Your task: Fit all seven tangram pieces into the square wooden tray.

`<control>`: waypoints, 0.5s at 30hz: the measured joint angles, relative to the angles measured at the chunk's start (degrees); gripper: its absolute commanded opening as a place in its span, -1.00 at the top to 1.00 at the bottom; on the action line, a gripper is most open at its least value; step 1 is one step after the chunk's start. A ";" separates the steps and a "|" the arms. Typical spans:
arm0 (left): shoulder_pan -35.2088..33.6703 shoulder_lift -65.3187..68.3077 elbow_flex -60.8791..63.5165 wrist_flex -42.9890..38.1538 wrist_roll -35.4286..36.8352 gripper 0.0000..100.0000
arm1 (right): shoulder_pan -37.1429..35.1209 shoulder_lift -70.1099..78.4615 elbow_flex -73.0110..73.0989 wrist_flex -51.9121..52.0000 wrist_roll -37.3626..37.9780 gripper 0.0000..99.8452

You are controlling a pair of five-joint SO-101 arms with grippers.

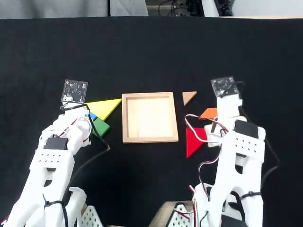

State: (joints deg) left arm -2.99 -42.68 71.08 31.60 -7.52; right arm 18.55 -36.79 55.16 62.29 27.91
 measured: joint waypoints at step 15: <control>0.00 0.00 0.35 0.00 0.00 0.94 | -0.09 28.13 -9.41 0.00 3.60 0.98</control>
State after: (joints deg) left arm -2.99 -42.68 71.43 31.60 -7.52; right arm 18.46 -8.66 45.76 62.29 31.52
